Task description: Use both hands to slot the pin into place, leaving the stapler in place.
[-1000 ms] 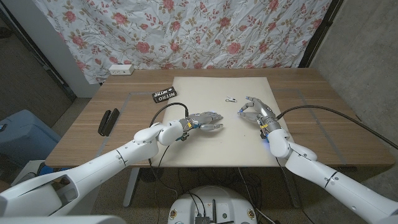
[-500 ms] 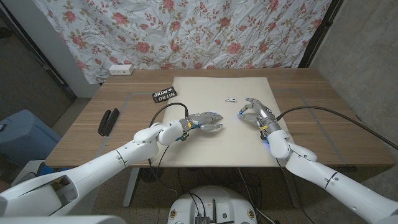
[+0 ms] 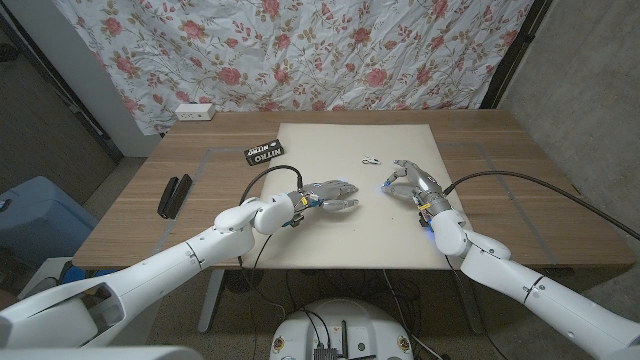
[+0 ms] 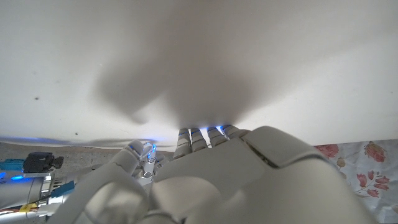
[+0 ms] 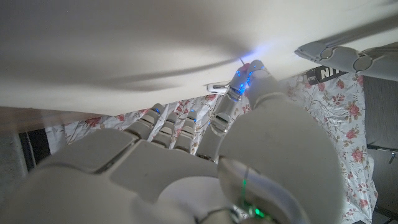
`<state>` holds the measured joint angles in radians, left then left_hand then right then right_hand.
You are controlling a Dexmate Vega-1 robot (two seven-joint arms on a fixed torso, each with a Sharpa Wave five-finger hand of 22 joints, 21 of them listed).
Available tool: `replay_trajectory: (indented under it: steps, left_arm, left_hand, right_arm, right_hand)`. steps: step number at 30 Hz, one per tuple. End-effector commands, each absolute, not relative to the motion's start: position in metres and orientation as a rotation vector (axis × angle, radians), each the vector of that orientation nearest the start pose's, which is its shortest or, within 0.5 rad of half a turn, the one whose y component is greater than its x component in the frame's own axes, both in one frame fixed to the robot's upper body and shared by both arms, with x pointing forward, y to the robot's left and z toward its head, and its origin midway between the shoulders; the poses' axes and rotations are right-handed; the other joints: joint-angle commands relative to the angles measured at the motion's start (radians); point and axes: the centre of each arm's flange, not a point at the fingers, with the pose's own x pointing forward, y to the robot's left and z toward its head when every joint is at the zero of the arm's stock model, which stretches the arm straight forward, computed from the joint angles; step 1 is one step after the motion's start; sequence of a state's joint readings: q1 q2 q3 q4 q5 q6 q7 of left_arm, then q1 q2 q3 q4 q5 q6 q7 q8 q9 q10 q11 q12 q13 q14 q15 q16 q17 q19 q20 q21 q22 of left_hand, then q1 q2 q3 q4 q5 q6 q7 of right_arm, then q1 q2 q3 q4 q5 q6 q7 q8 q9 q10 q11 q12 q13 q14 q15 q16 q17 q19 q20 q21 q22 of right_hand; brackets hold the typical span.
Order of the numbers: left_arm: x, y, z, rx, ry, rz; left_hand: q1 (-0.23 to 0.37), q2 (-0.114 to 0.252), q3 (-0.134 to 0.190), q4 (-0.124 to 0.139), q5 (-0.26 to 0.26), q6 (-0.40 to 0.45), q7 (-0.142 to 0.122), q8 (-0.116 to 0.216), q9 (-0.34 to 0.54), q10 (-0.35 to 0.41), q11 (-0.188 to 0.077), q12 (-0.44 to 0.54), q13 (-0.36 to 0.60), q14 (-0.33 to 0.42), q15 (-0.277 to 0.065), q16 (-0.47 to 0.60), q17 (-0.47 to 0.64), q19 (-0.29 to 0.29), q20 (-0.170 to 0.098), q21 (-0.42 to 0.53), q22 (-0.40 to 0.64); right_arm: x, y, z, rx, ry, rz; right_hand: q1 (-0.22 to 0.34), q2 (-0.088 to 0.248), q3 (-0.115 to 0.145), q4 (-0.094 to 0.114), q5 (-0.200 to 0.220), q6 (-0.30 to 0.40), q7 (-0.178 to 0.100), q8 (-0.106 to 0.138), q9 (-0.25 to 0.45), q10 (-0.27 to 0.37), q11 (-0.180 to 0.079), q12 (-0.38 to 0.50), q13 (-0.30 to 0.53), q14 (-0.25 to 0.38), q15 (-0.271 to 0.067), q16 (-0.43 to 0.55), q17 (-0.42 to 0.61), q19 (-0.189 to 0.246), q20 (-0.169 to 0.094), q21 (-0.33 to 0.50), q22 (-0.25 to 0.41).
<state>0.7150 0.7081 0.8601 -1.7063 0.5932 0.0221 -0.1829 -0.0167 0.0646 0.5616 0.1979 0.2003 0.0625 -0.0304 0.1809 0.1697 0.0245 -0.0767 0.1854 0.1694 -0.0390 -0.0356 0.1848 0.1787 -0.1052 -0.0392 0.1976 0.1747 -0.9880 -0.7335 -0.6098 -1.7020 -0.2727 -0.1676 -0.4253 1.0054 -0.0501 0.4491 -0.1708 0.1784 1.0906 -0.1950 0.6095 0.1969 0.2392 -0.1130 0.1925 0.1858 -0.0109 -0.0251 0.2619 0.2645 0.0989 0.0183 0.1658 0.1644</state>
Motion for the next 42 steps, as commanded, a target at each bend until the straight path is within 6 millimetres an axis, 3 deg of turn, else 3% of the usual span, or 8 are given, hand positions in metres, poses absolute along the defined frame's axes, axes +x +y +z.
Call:
replay_trajectory:
  steps: [1, 19, 42]
  left_arm:
    - [0.5969, 0.1051, -0.0866, 1.55, -0.612, -0.487]
    - [0.5986, 0.1044, -0.087, 1.54, -0.605, -0.496]
    - [0.5913, 0.1069, -0.0935, 1.539, -0.584, -0.487]
  left_hand:
    - [0.0, 0.125, -0.005, 0.001, 0.004, 0.008, -0.006, 0.0, 0.003, -0.005, 0.0, 0.004, 0.003, 0.002, -0.031, 0.004, 0.002, 0.002, -0.101, 0.004, 0.004]
    - [0.003, 0.126, -0.003, -0.002, 0.006, 0.011, -0.007, 0.001, 0.003, 0.001, -0.002, 0.005, 0.003, 0.012, -0.028, 0.005, 0.001, 0.007, -0.097, 0.005, 0.002]
    - [0.009, 0.127, 0.004, -0.007, 0.009, 0.016, -0.005, 0.002, 0.004, 0.007, 0.002, 0.006, 0.003, 0.016, -0.02, 0.003, -0.002, 0.007, -0.099, 0.003, 0.001]
  right_arm:
    - [0.5973, -0.2341, -0.0996, -1.023, -0.573, -0.113]
    - [0.5983, -0.2398, -0.1019, -1.023, -0.577, -0.126]
    - [0.5951, -0.2421, -0.1093, -1.028, -0.542, -0.125]
  right_hand:
    - [-0.005, -0.003, 0.01, 0.0, 0.006, 0.037, -0.024, -0.004, 0.0, -0.007, 0.001, -0.003, 0.002, -0.016, 0.007, -0.011, -0.002, -0.009, 0.009, 0.007, 0.003]
    - [-0.007, -0.012, 0.018, 0.0, 0.009, 0.069, -0.022, -0.013, -0.005, -0.015, -0.001, -0.004, 0.0, -0.027, 0.022, -0.02, -0.012, -0.014, 0.009, 0.016, 0.003]
    - [-0.006, -0.021, 0.027, -0.002, 0.009, 0.081, -0.023, -0.029, -0.009, -0.014, 0.001, -0.003, -0.001, -0.019, 0.01, -0.02, -0.021, 0.005, 0.005, 0.024, 0.003]
